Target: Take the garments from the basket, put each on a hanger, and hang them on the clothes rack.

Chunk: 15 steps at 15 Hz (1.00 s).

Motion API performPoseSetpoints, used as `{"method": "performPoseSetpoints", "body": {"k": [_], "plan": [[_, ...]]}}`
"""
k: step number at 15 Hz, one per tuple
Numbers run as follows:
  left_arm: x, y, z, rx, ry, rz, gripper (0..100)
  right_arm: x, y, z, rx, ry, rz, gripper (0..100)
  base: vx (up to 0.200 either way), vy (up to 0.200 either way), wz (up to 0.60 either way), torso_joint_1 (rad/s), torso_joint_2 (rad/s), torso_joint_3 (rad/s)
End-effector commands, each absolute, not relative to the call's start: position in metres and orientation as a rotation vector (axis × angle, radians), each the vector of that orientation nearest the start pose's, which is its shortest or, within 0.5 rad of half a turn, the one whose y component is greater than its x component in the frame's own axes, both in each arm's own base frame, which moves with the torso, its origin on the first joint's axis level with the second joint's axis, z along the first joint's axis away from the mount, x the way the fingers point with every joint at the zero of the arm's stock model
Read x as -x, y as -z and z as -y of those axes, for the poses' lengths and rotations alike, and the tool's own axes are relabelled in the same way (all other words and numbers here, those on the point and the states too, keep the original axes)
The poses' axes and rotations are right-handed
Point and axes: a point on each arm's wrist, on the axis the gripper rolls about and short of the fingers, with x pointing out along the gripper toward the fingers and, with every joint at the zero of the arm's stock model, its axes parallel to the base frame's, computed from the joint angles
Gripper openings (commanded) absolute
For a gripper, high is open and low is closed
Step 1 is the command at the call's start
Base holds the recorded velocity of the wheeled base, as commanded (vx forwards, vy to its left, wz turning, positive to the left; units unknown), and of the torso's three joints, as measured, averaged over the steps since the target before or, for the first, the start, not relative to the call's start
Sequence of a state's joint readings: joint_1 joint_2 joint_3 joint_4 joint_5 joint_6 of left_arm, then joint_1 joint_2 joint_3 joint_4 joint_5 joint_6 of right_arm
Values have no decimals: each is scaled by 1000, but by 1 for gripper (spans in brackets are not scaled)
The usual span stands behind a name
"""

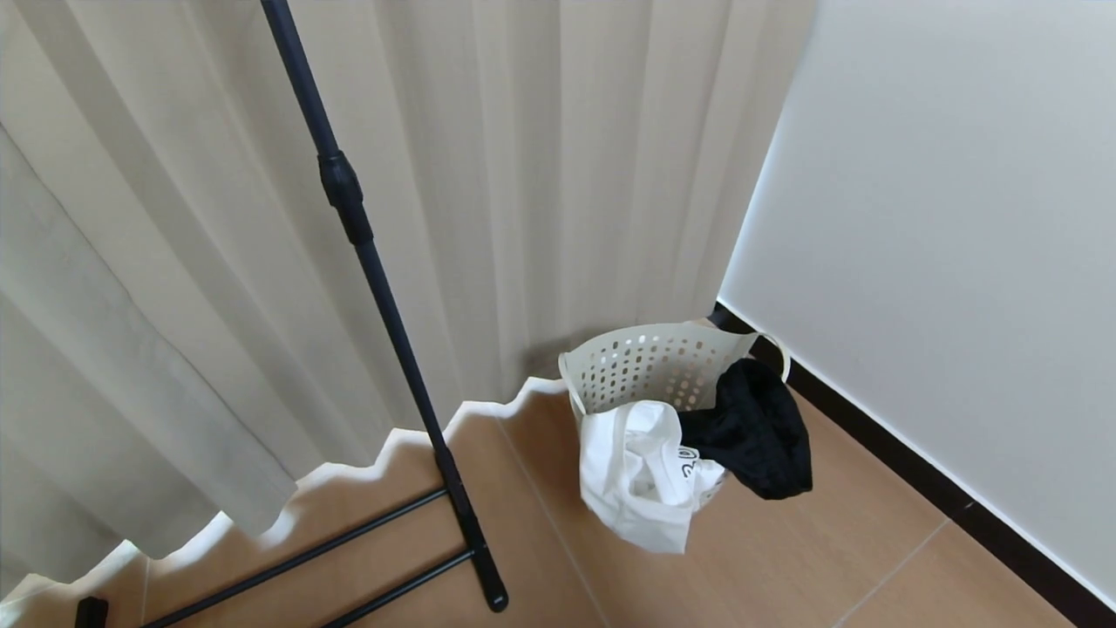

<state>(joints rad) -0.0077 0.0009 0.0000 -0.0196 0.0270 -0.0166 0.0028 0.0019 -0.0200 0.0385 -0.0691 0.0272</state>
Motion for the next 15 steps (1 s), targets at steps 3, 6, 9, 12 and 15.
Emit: {"method": "performPoseSetpoints", "body": {"k": [3,6,9,12,15], "plan": [[23,-78,-1,19,-20,19,100,24,-77,2,-27,66,-21,100,0,0,0,4,4,-198],[23,-78,-1,17,-20,19,100,24,-77,2,-27,66,-21,100,0,0,0,2,4,-194],[23,-78,-1,19,-20,19,100,24,-77,2,-24,66,-19,100,0,0,0,4,7,-199],[23,-78,-1,17,-20,19,100,24,-77,2,-22,66,-22,100,0,0,0,4,2,-199],[23,-78,-1,17,-20,19,100,24,-77,2,-21,66,-24,100,0,0,0,2,5,-193]]}}
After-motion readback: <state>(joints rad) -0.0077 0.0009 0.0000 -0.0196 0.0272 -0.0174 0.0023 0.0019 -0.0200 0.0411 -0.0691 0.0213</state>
